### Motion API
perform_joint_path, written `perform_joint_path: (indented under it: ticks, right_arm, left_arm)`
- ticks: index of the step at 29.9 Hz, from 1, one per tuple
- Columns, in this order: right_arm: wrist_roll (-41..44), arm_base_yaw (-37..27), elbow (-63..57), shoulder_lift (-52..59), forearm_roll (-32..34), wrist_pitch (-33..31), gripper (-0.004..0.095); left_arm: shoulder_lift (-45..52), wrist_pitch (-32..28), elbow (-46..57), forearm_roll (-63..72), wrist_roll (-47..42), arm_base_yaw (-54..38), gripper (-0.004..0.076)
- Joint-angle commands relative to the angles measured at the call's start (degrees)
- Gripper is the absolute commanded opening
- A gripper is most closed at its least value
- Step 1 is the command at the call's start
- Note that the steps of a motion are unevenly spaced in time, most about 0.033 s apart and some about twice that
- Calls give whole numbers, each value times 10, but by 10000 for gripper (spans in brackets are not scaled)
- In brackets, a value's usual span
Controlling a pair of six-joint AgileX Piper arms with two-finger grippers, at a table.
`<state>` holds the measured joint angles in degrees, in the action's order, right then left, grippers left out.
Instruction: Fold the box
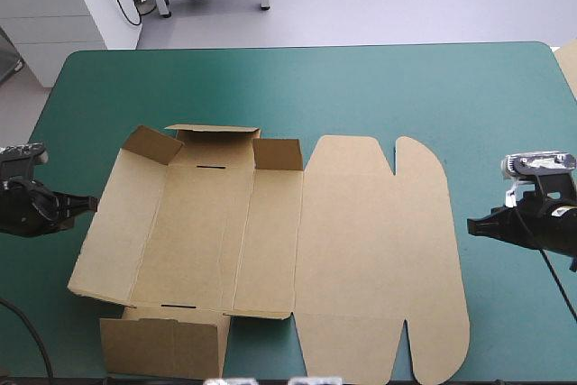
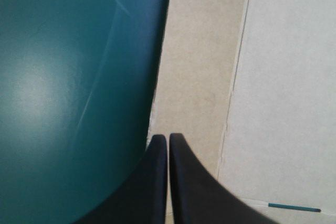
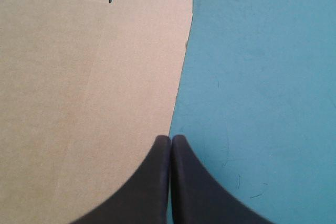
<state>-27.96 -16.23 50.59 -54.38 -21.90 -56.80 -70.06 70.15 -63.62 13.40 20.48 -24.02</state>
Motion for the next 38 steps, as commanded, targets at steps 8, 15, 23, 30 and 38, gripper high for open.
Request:
perform_joint_path:
  ticks: [8, 15, 23, 30, 38]
  right_arm:
    - [-9, -3, 14, 4, -18, 27, -16]
    - [-21, -3, 12, -12, -18, 27, -16]
    - [-24, -3, 11, -35, -20, 25, -16]
    - [-24, -3, 11, -37, -19, 24, -16]
    - [-24, -3, 11, -37, -16, 24, -16]
  left_arm:
    - [11, -6, -19, 24, 49, -23, -8]
    - [11, -15, -19, 27, 50, -22, 173]
    - [-15, -14, -12, 29, 44, -22, 573]
    - [-61, -13, 1, 29, 66, -22, 568]
    - [-122, 2, 1, 35, 94, -22, 568]
